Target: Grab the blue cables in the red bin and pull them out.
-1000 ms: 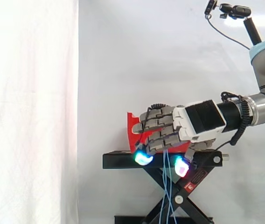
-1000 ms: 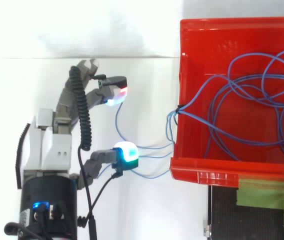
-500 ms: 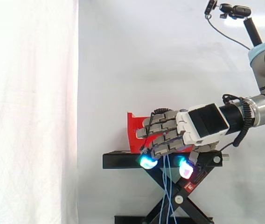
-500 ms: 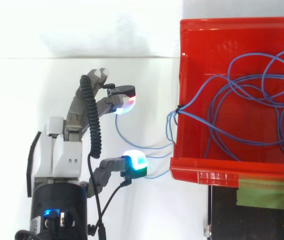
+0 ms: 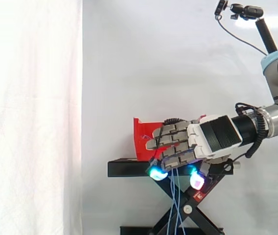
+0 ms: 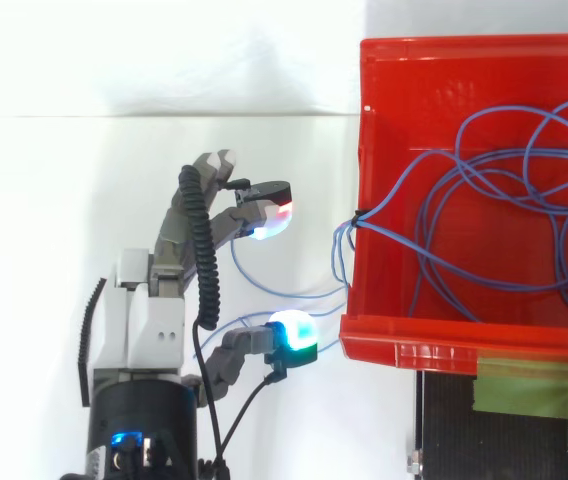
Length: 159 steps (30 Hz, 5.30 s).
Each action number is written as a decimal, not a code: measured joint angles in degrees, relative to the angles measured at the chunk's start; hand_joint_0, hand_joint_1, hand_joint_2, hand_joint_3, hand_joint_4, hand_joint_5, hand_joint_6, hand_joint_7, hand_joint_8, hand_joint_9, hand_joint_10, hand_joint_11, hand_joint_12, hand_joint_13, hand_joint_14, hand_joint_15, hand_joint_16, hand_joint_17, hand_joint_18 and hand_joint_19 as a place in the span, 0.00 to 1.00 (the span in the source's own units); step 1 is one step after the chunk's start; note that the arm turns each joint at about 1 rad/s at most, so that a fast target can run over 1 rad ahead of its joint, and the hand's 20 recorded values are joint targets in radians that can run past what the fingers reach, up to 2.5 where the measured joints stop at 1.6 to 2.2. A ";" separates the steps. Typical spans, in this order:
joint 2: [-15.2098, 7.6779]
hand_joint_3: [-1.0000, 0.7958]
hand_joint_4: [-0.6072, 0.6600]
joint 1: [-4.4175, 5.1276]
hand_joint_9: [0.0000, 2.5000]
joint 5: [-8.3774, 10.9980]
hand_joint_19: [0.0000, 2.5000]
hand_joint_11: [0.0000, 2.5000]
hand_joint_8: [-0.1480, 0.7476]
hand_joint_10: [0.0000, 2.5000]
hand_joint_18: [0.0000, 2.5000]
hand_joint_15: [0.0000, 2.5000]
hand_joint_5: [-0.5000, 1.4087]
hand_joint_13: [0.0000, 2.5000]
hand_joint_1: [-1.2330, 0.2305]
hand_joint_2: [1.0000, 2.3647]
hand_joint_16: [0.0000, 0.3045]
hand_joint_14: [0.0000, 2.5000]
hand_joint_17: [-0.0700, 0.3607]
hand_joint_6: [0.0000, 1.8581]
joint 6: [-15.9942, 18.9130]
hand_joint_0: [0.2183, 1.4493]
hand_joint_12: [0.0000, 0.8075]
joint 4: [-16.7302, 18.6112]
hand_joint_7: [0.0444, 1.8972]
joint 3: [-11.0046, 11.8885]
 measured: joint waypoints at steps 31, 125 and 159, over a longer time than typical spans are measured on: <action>0.05 0.00 0.54 -1.18 0.28 -1.12 0.10 0.26 0.44 0.01 0.12 0.07 0.53 0.15 0.16 0.00 0.17 0.00 0.43 0.26 -0.01 0.42 0.44 5.46 0.31 -0.53; -0.02 0.00 0.41 -3.05 0.34 -3.06 0.13 0.24 0.41 0.01 0.16 0.09 0.76 0.20 0.15 0.00 0.15 0.00 0.40 0.00 2.28 0.45 0.40 9.17 0.42 -0.16; -2.44 0.00 0.44 -3.12 0.34 -3.66 0.13 0.24 0.42 0.01 0.16 0.09 0.76 0.20 0.15 0.00 0.14 0.00 0.39 0.00 2.40 0.45 0.40 9.06 0.42 0.24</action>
